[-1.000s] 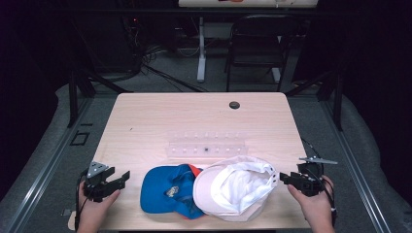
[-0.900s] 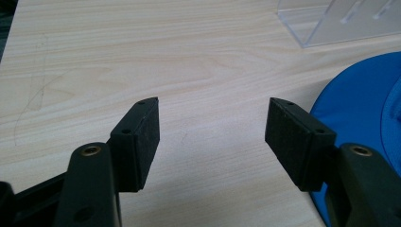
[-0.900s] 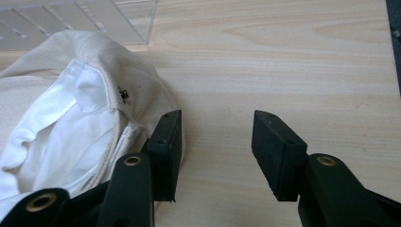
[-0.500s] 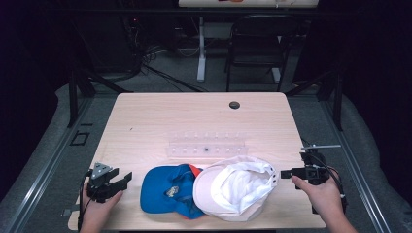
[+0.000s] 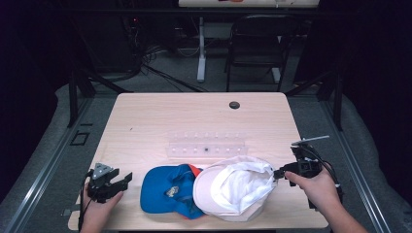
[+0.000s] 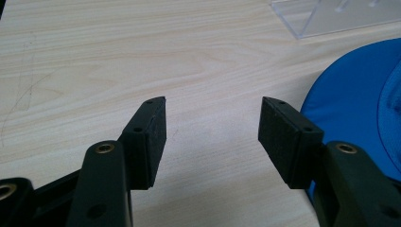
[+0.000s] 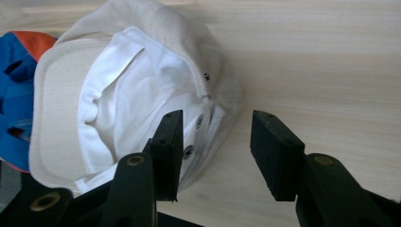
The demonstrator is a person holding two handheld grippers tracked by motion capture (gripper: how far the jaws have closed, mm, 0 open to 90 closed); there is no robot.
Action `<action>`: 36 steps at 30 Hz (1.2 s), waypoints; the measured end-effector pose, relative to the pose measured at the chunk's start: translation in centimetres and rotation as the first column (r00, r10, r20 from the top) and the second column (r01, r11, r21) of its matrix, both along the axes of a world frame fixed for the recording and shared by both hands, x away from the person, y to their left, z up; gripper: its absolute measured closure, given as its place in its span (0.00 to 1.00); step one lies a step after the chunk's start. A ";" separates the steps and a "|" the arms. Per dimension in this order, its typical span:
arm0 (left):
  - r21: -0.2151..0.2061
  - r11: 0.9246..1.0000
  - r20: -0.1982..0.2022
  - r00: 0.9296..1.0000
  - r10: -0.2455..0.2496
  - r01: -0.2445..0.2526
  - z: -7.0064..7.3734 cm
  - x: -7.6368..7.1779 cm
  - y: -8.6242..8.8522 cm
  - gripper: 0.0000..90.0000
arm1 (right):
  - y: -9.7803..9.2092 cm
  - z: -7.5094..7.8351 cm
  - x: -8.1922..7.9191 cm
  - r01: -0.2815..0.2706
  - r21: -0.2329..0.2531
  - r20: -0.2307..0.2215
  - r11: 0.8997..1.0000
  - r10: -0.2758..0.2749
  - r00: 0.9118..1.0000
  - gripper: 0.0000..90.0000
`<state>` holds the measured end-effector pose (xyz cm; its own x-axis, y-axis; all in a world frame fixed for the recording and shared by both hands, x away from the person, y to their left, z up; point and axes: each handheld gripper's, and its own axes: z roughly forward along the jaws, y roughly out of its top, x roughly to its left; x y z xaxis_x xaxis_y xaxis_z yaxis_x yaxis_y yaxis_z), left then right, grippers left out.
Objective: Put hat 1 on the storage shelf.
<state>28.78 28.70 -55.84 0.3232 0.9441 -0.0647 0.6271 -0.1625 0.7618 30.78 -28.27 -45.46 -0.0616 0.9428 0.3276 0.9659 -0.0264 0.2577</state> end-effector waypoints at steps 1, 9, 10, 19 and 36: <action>-0.001 1.000 -0.002 1.000 0.001 -0.001 0.0 0.0 0.0 0.47 | 0.2 -0.2 0.1 -0.017 -0.022 -0.036 1.000 0.016 0.999 0.62; -0.003 1.000 -0.007 1.000 0.002 -0.002 -0.1 0.1 0.1 0.47 | 1.7 -0.9 0.2 -0.020 0.002 -0.029 1.000 0.020 0.999 0.64; -0.002 1.000 -0.007 1.000 0.002 -0.002 -0.1 0.1 0.1 0.47 | 2.0 -1.2 0.4 -0.030 -0.008 -0.043 1.000 0.030 0.999 0.65; -0.002 1.000 -0.011 1.000 0.000 0.000 -0.2 0.1 0.0 0.48 | 2.2 -2.0 1.0 -0.020 -0.021 -0.075 1.000 0.019 0.997 0.72; -0.001 1.000 -0.011 1.000 0.001 -0.001 -0.2 0.2 0.1 0.48 | 4.5 -3.2 1.4 -0.084 -0.137 -0.101 0.987 0.071 0.992 0.86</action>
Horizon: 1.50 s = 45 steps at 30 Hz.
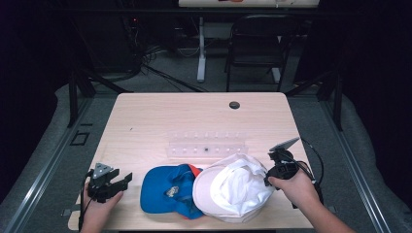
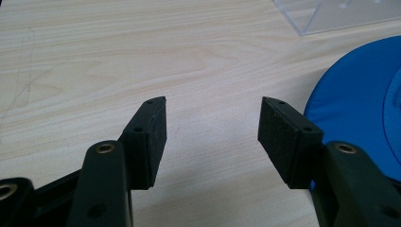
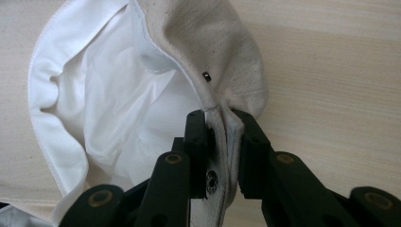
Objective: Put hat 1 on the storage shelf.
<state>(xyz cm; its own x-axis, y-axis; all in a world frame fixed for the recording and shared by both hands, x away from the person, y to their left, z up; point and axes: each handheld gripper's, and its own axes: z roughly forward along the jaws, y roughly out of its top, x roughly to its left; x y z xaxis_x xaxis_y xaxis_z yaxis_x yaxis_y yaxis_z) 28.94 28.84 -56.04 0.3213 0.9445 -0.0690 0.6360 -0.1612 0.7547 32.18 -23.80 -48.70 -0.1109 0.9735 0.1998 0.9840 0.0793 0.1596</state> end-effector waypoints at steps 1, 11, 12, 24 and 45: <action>0.000 1.000 0.000 1.000 0.000 0.000 0.0 0.0 0.0 0.48 | 0.0 0.0 0.0 -0.015 -0.010 -0.012 1.000 0.015 1.000 0.87; 0.004 1.000 -0.002 1.000 0.000 0.000 -0.1 0.1 0.0 0.48 | 0.3 0.6 0.2 -0.040 -0.025 -0.027 0.999 0.040 0.999 0.89; 0.004 1.000 -0.002 1.000 0.000 0.000 -0.1 0.1 0.0 0.48 | 0.3 0.8 0.3 -0.041 -0.023 -0.037 0.999 0.040 0.999 0.89; 0.000 1.000 -0.003 1.000 -0.008 0.008 -0.1 0.1 -0.1 0.49 | 0.9 3.7 1.1 -0.041 -0.022 -0.048 0.999 0.040 0.998 0.90; 0.000 1.000 -0.011 1.000 -0.016 0.016 -0.1 0.1 0.1 0.49 | 4.6 10.2 1.5 -0.059 -0.024 -0.038 0.998 0.058 0.998 0.90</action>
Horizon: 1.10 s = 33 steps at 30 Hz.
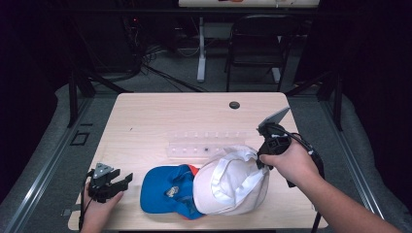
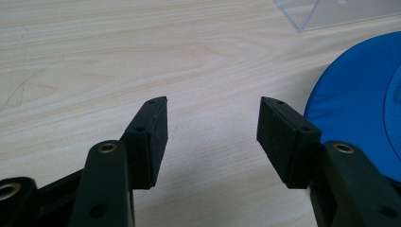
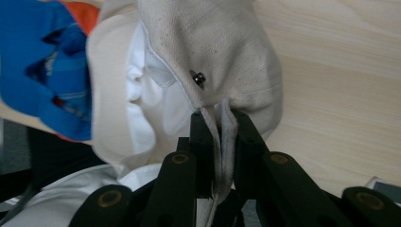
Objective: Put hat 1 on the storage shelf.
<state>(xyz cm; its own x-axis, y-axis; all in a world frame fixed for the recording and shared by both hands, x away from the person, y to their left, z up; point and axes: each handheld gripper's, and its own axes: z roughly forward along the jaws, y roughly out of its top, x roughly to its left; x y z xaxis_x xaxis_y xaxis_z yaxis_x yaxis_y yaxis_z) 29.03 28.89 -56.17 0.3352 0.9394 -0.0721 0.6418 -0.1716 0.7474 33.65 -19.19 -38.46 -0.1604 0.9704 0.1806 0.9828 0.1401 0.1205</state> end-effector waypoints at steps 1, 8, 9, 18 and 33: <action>-0.001 1.000 -0.001 1.000 -0.001 0.001 0.0 0.0 0.1 0.49 | 0.3 0.9 -0.2 -0.015 0.036 -0.011 0.999 0.015 1.000 0.91; -0.005 1.000 0.003 1.000 -0.001 0.001 0.1 -0.1 0.1 0.49 | 1.0 2.3 -0.5 -0.019 0.163 -0.025 0.986 0.023 0.999 0.91; -0.007 1.000 0.004 1.000 -0.001 0.001 0.1 -0.1 0.0 0.49 | 1.1 2.3 -0.6 -0.011 0.206 -0.042 0.978 0.020 0.999 0.91; -0.012 1.000 0.000 1.000 0.005 -0.005 0.0 0.0 0.1 0.49 | 0.3 1.6 -0.3 0.042 0.463 -0.138 0.885 0.025 0.990 0.91; -0.019 1.000 0.012 1.000 -0.003 0.003 0.0 0.0 0.0 0.48 | 0.1 2.9 -0.5 0.066 0.750 -0.126 0.658 0.043 0.991 0.91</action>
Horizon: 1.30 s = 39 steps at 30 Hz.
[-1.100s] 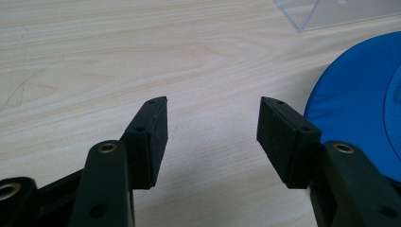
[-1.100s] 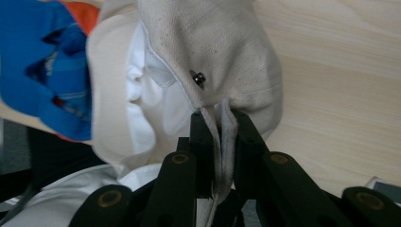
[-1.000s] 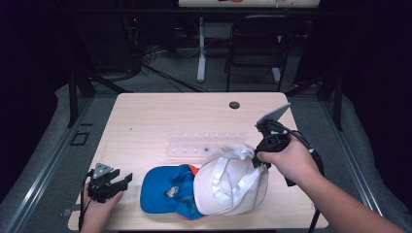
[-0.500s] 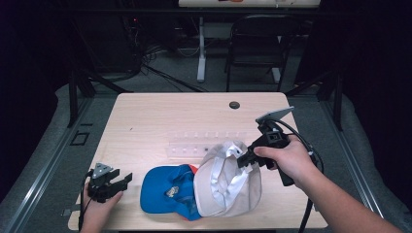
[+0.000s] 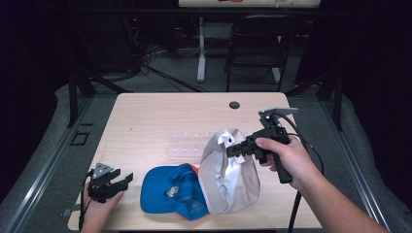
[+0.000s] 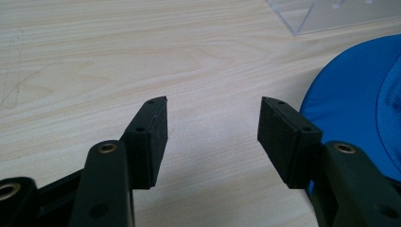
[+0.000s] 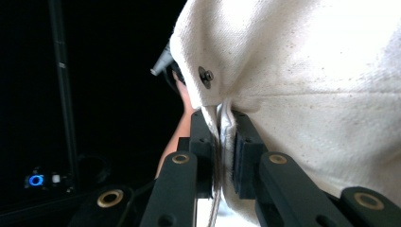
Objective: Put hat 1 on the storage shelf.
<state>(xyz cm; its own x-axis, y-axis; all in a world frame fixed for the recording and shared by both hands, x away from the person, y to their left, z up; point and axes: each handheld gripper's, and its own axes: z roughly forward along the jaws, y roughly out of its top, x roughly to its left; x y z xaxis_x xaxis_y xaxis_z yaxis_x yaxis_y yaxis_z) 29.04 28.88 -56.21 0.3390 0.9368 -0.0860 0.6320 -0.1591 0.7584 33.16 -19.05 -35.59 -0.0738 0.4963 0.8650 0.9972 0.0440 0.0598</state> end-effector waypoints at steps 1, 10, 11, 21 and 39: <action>0.000 1.000 0.000 1.000 0.000 0.000 0.0 0.0 0.0 0.48 | -0.1 0.2 0.1 0.004 0.013 0.013 1.000 -0.004 1.000 0.91; 0.007 1.000 -0.005 1.000 -0.004 0.004 0.0 0.0 0.1 0.48 | -0.8 1.9 1.2 0.089 0.092 0.055 0.992 -0.094 0.994 0.91; 0.007 1.000 -0.005 1.000 -0.004 0.004 0.0 0.0 0.1 0.48 | -0.8 1.9 1.2 0.089 0.092 0.055 0.992 -0.094 0.994 0.91; -0.004 1.000 0.000 1.000 -0.004 0.004 0.0 0.0 -0.1 0.48 | 0.0 2.8 3.8 0.144 0.110 0.071 0.983 -0.152 0.986 0.91; 0.001 0.998 0.010 0.998 -0.057 0.057 0.2 0.0 -0.6 0.49 | 0.9 3.9 8.8 0.233 0.109 0.078 0.966 -0.242 0.967 0.91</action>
<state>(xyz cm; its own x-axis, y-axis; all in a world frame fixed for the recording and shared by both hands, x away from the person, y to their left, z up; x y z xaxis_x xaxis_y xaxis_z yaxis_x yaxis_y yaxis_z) 29.02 28.27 -56.05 0.3926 0.9161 -0.0812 0.6142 -0.1955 0.7646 41.98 -18.12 -31.67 -0.0438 0.4220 0.9055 0.9688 -0.2036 0.1417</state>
